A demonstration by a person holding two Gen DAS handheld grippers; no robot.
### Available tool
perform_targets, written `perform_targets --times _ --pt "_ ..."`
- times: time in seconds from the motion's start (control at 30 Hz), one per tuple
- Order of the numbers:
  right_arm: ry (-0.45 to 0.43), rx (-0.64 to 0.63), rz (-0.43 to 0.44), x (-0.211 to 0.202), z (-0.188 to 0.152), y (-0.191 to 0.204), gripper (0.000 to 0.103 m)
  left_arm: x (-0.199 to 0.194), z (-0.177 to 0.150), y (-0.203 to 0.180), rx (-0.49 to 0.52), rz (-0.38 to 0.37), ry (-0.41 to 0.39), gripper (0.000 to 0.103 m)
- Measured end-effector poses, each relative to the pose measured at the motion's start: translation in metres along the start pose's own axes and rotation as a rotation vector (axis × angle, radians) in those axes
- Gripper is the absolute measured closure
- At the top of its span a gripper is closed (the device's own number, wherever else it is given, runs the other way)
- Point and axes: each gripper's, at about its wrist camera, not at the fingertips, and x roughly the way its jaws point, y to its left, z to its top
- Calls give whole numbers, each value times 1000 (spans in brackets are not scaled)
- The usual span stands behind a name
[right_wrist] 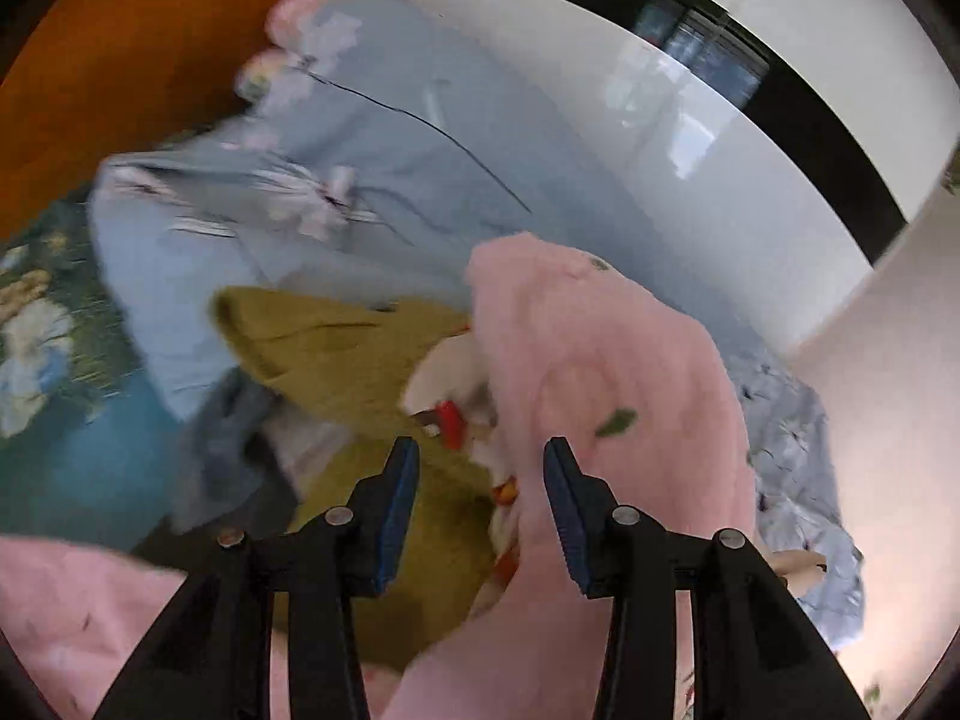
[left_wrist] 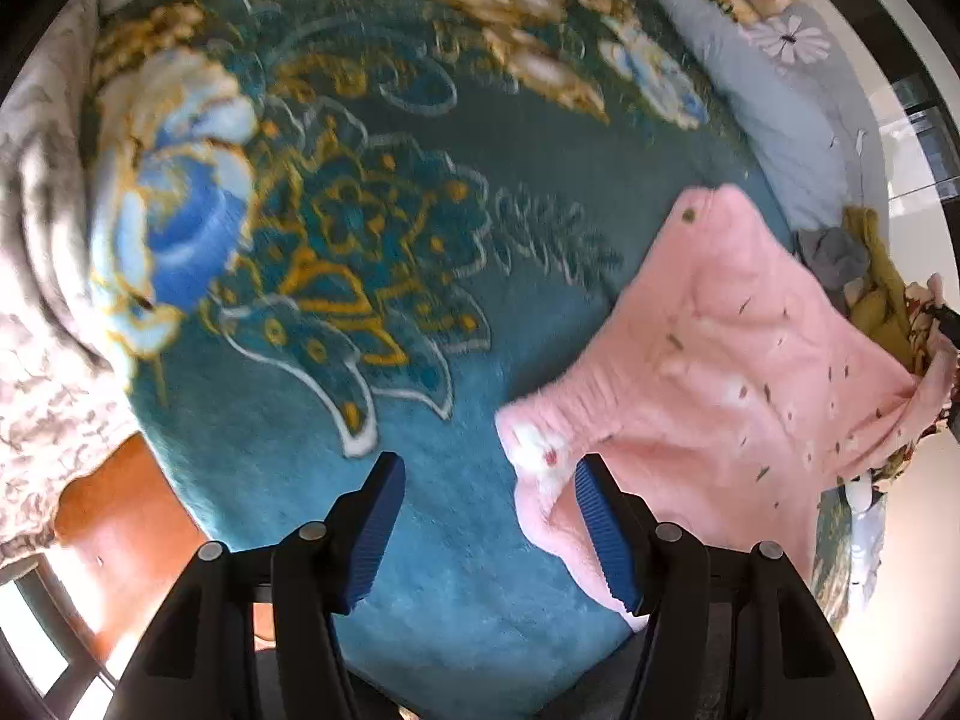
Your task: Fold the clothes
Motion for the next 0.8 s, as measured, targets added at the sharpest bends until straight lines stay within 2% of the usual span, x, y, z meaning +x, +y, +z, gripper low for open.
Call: perform_targets --times 0.07,0.1,0.13,0.2,0.33,0.5,0.57,0.67,0.77,0.8 --pt "27 33 -36 11 3 -5 62 -8 3 -2 1 -7 -43 40" --pt "40 66 -40 12 3 -11 89 -11 6 -5 3 -16 -67 40" --pt "52 99 -45 13 2 -17 99 -12 9 -12 12 -34 -87 40" --pt "52 188 7 7 1 -33 99 -12 15 -25 30 -64 -114 40" --pt "-12 290 120 -29 -8 -72 100 3 26 -65 80 -97 -105 40" --pt "-161 501 293 -114 -38 -165 100 3 25 -113 149 -157 -91 40" --pt "-227 573 341 -155 -62 -208 100 1 22 -133 179 -171 -91 40" --pt "-317 669 368 -211 -119 -272 100 -1 15 -154 216 -176 -82 40" --pt "-330 778 327 -231 -207 -322 100 2 9 -172 248 -170 -70 40" --pt "-286 818 297 -221 -244 -329 100 3 7 -178 258 -168 -66 40"
